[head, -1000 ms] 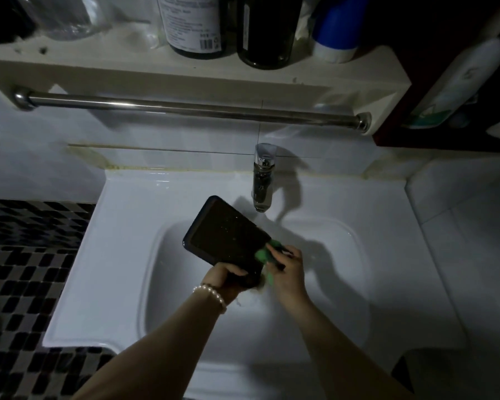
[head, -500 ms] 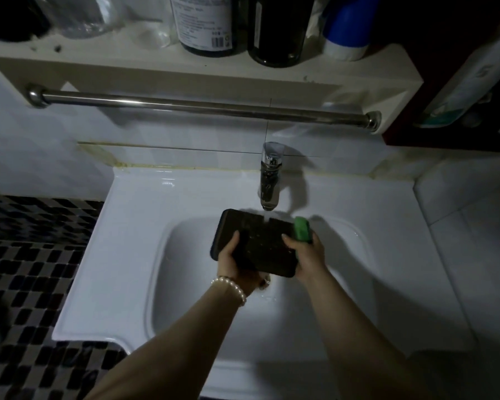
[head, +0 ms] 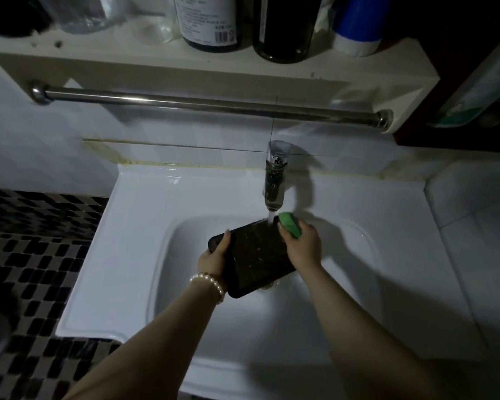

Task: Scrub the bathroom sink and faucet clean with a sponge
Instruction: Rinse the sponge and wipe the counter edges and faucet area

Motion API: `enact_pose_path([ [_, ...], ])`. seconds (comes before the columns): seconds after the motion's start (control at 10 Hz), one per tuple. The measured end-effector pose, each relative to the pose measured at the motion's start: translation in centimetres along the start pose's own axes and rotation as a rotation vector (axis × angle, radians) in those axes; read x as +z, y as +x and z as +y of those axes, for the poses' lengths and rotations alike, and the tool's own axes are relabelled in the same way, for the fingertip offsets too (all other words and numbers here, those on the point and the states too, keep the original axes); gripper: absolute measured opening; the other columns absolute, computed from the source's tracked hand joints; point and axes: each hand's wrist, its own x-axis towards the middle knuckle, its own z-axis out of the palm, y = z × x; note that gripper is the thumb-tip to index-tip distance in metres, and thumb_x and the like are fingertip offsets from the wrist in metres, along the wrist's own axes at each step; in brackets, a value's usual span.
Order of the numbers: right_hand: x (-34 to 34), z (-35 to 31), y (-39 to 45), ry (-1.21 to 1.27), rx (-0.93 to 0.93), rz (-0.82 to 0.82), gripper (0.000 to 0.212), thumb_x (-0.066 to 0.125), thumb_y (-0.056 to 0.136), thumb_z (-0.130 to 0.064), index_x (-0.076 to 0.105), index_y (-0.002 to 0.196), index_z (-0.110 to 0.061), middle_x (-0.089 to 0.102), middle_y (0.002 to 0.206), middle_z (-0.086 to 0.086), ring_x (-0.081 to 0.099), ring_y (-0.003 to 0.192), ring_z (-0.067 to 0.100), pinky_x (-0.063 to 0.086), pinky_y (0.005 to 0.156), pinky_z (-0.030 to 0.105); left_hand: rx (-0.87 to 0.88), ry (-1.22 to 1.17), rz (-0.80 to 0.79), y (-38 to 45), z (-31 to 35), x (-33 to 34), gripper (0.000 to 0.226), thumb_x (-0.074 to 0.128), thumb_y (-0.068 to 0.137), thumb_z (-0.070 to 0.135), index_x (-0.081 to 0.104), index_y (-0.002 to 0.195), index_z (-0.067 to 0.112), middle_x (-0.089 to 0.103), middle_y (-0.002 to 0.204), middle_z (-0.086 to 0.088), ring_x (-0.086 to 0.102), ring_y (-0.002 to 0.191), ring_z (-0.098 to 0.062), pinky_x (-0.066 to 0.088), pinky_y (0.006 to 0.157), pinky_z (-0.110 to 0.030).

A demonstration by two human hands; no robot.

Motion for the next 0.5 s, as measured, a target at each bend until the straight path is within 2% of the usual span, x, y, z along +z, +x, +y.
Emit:
enact_pose_path([
  [0.1, 0.2, 1.3, -0.8, -0.104, 0.035, 0.014, 0.028, 0.061, 0.088, -0.041, 0.063, 0.090, -0.013, 0.057, 0.088, 0.008, 0.052, 0.074, 0.020, 0.034, 0.058, 0.024, 0.047, 0.051, 0.068, -0.4, -0.6, 0.1, 0.039, 0.078, 0.068, 0.044, 0.064, 0.084, 0.011, 0.070, 0.090, -0.013, 0.067, 0.086, -0.033, 0.055, 0.083, -0.048],
  [0.2, 0.4, 2.4, -0.4, -0.034, 0.148, 0.030, 0.035, 0.062, 0.084, -0.048, 0.061, 0.074, -0.014, 0.063, 0.077, 0.008, 0.059, 0.068, 0.023, 0.039, 0.052, 0.023, 0.135, 0.121, 0.092, -0.7, -0.5, -0.3, 0.031, 0.079, 0.069, 0.040, 0.067, 0.081, 0.014, 0.071, 0.082, -0.008, 0.068, 0.079, -0.027, 0.058, 0.075, -0.040],
  [0.3, 0.4, 2.2, 1.1, 0.227, 0.426, 0.258, 0.038, 0.056, 0.089, -0.042, 0.062, 0.106, -0.009, 0.062, 0.106, 0.020, 0.061, 0.089, 0.035, 0.052, 0.075, 0.038, 0.324, 0.314, 0.115, -0.5, 0.6, -1.1, 0.021, 0.079, 0.071, 0.031, 0.068, 0.076, 0.013, 0.070, 0.068, 0.000, 0.068, 0.067, -0.017, 0.054, 0.056, -0.023],
  [0.4, 0.7, 0.4, 3.6, 0.649, 0.757, 0.441, 0.049, 0.042, 0.098, -0.036, 0.040, 0.139, -0.010, 0.036, 0.140, 0.025, 0.047, 0.117, 0.042, 0.042, 0.099, 0.047, 0.434, 0.447, 0.108, -0.5, 1.8, -1.7, 0.012, 0.076, 0.075, 0.013, 0.068, 0.080, 0.007, 0.068, 0.072, -0.004, 0.065, 0.068, -0.019, 0.052, 0.059, -0.023],
  [0.5, 1.2, -1.5, 5.2, 1.280, 0.874, 0.480, 0.060, 0.079, 0.061, -0.030, 0.054, 0.115, -0.021, 0.031, 0.150, 0.016, 0.026, 0.140, 0.029, -0.012, 0.117, 0.036, 0.455, 0.488, 0.132, -0.5, 2.3, -2.5, 0.008, 0.075, 0.073, 0.004, 0.067, 0.073, 0.005, 0.064, 0.069, -0.008, 0.060, 0.064, -0.020, 0.049, 0.056, -0.023],
])
